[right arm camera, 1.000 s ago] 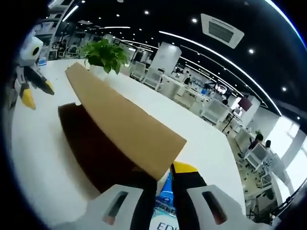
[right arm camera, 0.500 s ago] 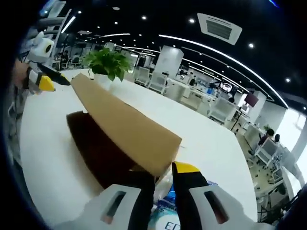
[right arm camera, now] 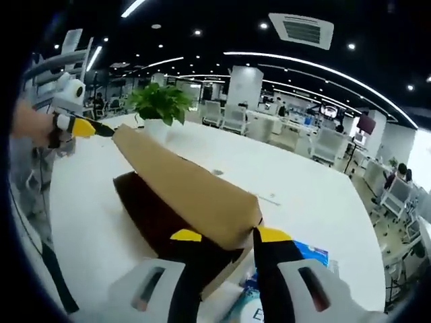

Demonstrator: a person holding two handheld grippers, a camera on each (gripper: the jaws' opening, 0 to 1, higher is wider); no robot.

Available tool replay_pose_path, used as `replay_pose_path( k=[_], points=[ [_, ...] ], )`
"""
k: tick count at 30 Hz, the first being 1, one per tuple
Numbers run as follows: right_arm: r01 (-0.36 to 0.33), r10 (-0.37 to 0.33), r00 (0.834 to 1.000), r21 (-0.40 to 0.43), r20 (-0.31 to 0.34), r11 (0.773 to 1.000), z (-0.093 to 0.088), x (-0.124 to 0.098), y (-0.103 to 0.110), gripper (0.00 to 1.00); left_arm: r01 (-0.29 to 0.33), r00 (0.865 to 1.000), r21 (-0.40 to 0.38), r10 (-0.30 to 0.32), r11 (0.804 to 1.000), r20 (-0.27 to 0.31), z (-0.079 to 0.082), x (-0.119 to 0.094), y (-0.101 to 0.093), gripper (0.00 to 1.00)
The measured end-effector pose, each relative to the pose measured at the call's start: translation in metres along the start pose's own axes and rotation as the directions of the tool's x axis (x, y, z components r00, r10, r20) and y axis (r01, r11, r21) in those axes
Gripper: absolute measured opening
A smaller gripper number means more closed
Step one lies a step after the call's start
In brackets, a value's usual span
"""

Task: Operate the shoe box by opening the lid, removing the specified soft item, and placing it in the target area until the item is outside and the box remains undamaged.

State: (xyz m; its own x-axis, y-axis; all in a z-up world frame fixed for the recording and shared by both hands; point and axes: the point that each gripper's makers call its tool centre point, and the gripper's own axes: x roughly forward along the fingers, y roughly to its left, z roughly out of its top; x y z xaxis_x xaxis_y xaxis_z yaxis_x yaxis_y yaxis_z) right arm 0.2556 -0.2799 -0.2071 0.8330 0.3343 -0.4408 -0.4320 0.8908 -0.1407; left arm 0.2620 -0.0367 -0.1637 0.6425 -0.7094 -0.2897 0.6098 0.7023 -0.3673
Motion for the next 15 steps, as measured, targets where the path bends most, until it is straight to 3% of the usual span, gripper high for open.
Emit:
replay_pose_path(
  k=[2,7,15],
  points=[
    [-0.042,0.041,0.999,0.052,0.015,0.998,0.002,-0.001,0.007,0.36,0.015,1.0,-0.011,-0.015,1.0,-0.006,0.0,0.001,-0.002,0.69],
    [-0.053,0.052,0.999,0.053,0.016,0.997,0.001,-0.002,0.011,0.41,0.02,1.0,-0.023,-0.021,1.0,-0.019,-0.003,0.003,-0.004,0.68],
    [-0.107,0.107,0.994,0.077,0.01,0.991,-0.004,-0.003,0.025,0.54,0.004,1.0,-0.126,-0.004,0.992,0.002,-0.007,0.0,0.003,0.62]
  ],
)
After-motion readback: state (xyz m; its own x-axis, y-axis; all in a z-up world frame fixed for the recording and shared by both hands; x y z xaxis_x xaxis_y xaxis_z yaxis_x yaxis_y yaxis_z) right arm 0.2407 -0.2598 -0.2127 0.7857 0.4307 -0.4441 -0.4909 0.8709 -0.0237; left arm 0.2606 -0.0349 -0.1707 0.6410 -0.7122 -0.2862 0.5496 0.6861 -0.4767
